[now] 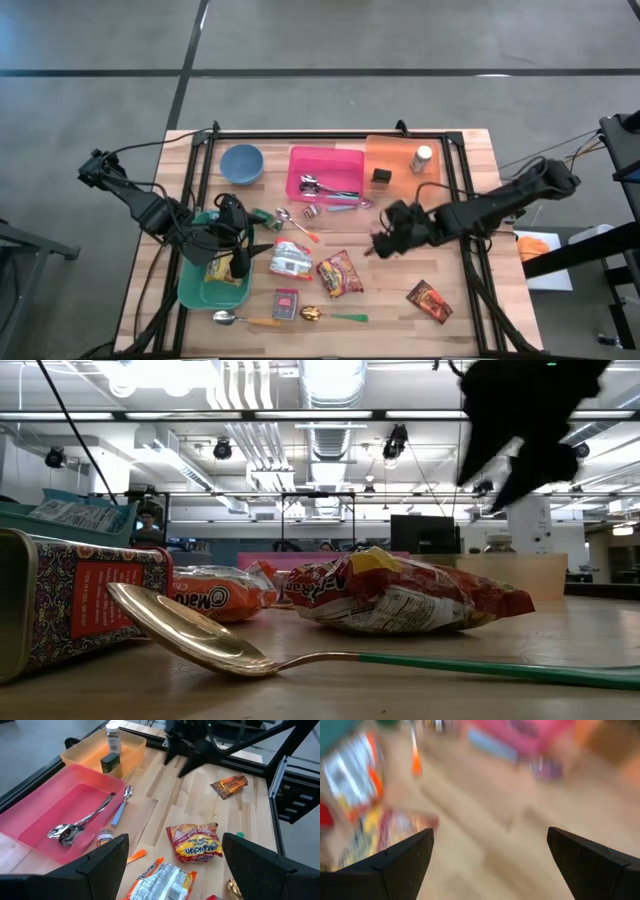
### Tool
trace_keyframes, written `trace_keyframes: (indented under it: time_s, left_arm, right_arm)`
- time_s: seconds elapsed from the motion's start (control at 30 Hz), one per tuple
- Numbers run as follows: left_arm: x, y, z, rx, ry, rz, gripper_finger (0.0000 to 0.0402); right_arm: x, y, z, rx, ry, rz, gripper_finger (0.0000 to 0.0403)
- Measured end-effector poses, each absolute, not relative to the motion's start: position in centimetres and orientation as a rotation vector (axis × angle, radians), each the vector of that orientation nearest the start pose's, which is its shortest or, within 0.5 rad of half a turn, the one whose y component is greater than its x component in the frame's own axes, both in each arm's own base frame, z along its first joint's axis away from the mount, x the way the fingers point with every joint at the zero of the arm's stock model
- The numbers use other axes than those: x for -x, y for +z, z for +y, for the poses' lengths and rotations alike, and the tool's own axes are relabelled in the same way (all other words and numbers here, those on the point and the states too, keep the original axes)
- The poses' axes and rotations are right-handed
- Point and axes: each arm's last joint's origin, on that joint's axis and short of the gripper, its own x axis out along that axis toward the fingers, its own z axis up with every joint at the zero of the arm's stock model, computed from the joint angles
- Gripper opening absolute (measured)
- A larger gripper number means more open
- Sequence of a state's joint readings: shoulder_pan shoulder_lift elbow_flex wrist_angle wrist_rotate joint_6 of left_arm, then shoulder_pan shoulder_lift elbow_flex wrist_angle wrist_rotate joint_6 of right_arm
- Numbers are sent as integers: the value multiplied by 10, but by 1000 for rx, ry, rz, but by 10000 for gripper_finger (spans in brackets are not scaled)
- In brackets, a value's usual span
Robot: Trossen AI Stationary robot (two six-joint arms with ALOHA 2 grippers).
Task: Pick & Place Food Item
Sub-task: Put the red noodle pack into the green bin
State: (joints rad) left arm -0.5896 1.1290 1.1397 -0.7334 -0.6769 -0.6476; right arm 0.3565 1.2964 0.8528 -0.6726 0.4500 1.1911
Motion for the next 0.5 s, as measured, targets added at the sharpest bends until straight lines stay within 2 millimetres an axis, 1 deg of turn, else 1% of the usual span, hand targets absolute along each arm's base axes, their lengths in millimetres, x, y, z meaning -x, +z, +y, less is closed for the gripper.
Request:
trace_keyframes:
  time_s: [0.2, 0.4, 0.5]
  left_arm:
    - [-192, 345, -107, 205, 264, 522, 325]
    - [-192, 345, -107, 170, 265, 520, 325]
    - [-192, 345, -107, 148, 260, 521, 325]
  right_arm:
    - [-207, 204, 105, -717, -669, 1030, 386]
    - [-201, 185, 132, -786, -667, 1185, 386]
    - [-203, 179, 142, -782, -678, 1215, 386]
